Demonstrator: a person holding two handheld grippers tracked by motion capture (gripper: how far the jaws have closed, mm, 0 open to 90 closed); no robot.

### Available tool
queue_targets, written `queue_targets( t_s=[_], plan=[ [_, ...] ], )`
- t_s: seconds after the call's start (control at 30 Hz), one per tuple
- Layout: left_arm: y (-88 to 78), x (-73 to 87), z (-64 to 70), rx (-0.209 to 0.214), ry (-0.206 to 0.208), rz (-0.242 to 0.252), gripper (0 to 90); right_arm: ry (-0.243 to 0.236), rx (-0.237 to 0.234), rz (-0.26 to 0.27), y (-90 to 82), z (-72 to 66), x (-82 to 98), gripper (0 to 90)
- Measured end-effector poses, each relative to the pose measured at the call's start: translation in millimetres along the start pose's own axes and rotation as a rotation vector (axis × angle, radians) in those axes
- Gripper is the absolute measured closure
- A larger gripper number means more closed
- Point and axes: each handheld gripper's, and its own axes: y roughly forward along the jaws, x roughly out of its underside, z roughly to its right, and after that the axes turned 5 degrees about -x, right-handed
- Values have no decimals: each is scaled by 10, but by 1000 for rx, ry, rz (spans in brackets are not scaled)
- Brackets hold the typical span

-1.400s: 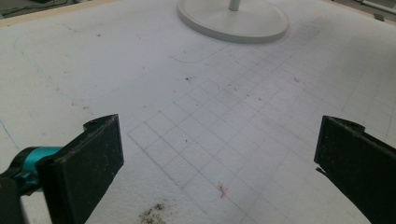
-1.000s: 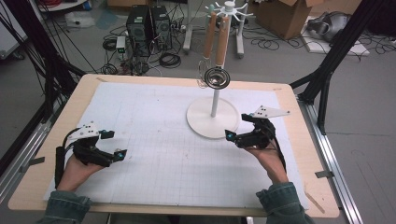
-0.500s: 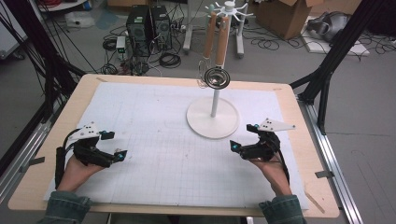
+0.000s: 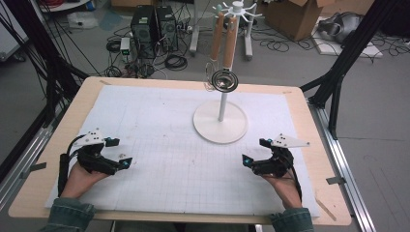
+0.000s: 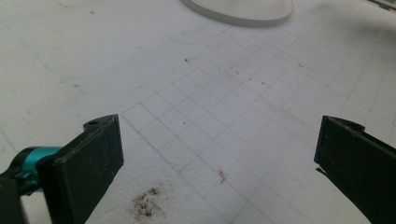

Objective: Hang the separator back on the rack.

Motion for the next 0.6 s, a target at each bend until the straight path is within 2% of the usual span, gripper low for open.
queue_targets(
  t_s=[0.4,0.6],
  plan=[
    [16,41,11,7,-1,-17,17,9,20,-6,-97,-30,165,5],
    [18,53,11,12,-5,-21,17,9,24,-12,-93,-37,239,5]
  ],
)
